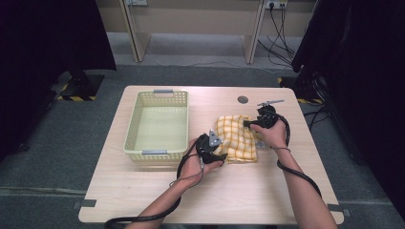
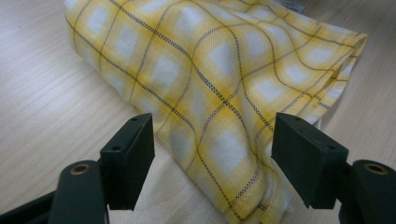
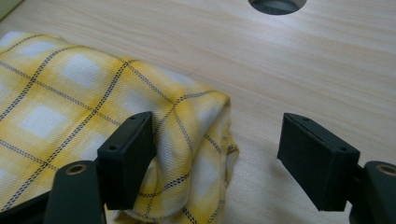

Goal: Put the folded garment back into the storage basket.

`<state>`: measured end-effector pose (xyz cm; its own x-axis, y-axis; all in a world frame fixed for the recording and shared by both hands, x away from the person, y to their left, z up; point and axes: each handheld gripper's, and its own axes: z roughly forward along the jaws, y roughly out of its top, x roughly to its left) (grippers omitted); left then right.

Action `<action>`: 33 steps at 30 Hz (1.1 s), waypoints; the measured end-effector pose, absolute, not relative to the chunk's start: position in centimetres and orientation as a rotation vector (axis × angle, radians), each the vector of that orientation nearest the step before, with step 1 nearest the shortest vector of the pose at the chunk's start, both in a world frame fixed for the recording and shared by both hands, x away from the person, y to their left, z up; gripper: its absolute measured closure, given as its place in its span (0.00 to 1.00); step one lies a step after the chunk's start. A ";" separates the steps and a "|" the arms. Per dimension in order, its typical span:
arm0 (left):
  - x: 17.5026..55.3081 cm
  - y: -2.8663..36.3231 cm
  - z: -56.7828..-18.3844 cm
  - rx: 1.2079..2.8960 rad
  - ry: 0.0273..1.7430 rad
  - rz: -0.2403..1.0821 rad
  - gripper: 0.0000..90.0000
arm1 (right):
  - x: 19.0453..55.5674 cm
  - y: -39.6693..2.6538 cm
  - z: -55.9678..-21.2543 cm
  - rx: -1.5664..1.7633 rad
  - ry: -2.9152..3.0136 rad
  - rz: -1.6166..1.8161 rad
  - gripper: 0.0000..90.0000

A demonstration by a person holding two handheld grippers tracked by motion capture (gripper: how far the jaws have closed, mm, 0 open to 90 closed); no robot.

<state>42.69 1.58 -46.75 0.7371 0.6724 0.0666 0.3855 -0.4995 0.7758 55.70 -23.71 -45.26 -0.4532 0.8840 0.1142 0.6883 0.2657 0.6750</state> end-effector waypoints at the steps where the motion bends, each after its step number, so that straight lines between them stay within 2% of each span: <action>1: 42.7 1.6 -46.8 2.156 0.796 0.466 0.34 | 55.7 -23.6 -45.4 1.447 2.259 0.970 0.31; 10: 43.0 1.4 -47.1 2.173 0.814 0.457 0.40 | 55.3 -23.4 -46.6 1.448 2.265 1.014 0.39; 15: 43.2 1.4 -47.3 2.182 0.830 0.445 0.44 | 54.9 -23.2 -46.7 1.418 2.266 1.027 0.53; 21: 43.1 1.2 -47.4 2.175 0.857 0.412 0.54 | 54.5 -23.0 -46.8 1.461 2.263 1.097 0.77; 33: 42.7 1.0 -47.6 2.138 0.880 0.397 0.81 | 54.2 -22.7 -46.9 1.536 2.224 1.125 0.85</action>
